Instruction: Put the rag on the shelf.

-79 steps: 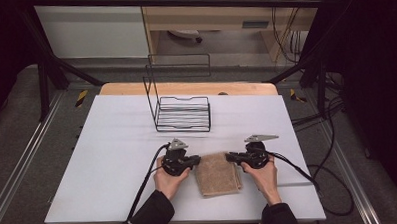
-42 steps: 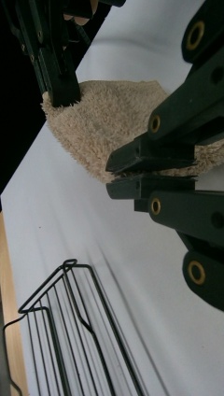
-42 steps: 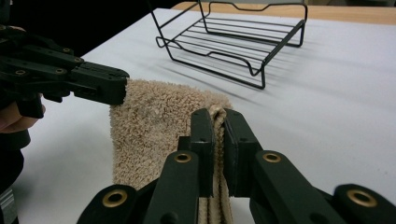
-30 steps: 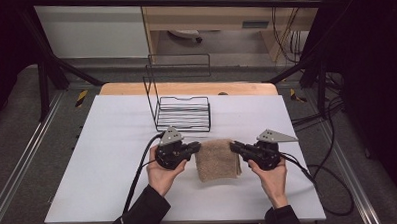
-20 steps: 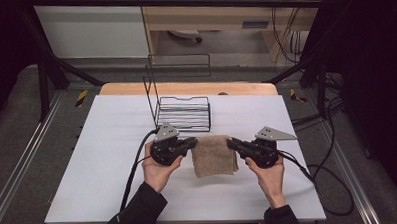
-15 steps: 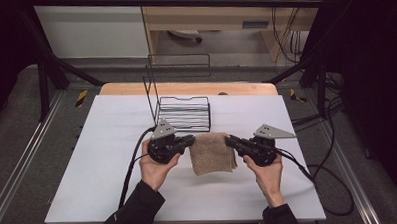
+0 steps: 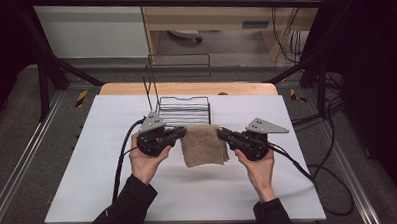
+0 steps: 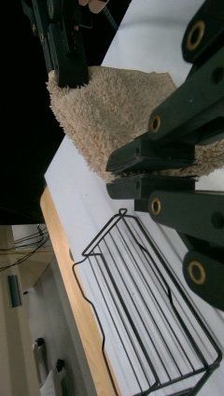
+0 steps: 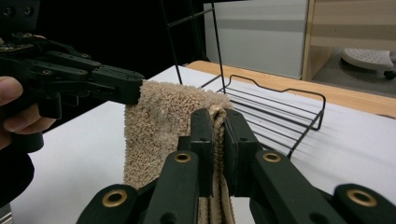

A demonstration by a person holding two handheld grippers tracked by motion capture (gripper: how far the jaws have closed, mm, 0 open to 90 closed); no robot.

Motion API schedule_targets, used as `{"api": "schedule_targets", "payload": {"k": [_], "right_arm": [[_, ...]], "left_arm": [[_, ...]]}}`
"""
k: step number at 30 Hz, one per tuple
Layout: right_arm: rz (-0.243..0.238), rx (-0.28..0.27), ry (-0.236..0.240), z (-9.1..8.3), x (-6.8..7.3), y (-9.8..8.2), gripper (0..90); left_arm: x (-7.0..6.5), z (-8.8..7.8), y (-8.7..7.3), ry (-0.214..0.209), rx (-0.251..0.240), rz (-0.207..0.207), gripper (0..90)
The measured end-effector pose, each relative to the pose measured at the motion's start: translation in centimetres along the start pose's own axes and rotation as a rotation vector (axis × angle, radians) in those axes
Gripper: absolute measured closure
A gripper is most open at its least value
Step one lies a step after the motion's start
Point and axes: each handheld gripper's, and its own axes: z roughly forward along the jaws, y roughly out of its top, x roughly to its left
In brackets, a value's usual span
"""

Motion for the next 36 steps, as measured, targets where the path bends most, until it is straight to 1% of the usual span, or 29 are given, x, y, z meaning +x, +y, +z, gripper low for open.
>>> {"api": "schedule_targets", "payload": {"k": [5, 7, 16, 19, 22, 23, 29, 36], "right_arm": [[-0.01, -0.013, 0.002, 0.5, 0.3, 0.7, 83.9], [-0.017, -0.027, 0.003, 0.8, 0.5, 1.3, 83.9], [-0.028, -0.048, -0.003, 1.7, 0.9, 2.6, 83.9], [-0.042, -0.063, -0.007, 2.0, 1.2, 3.3, 83.9], [-0.048, -0.072, -0.008, 2.1, 1.2, 3.6, 83.9], [-0.045, -0.082, -0.008, 2.3, 1.3, 3.9, 83.9], [-0.053, -0.106, -0.005, 2.7, 1.4, 4.7, 83.9], [-0.06, -0.117, -0.007, 2.9, 1.6, 5.5, 83.9]], "left_arm": [[0.5, -0.7, 0.8, 0.015, -0.015, 0.008, 85.4], [0.7, -0.9, 1.0, 0.018, -0.02, 0.009, 85.4], [1.6, -1.7, 2.2, 0.039, -0.044, 0.015, 85.4], [1.9, -2.0, 2.6, 0.047, -0.054, 0.014, 85.4], [2.2, -2.3, 3.0, 0.05, -0.072, 0.014, 85.4], [2.2, -2.3, 3.1, 0.052, -0.076, 0.015, 85.4], [2.4, -3.0, 3.6, 0.065, -0.116, 0.021, 85.4], [2.6, -3.5, 4.1, 0.077, -0.154, 0.027, 85.5]]}}
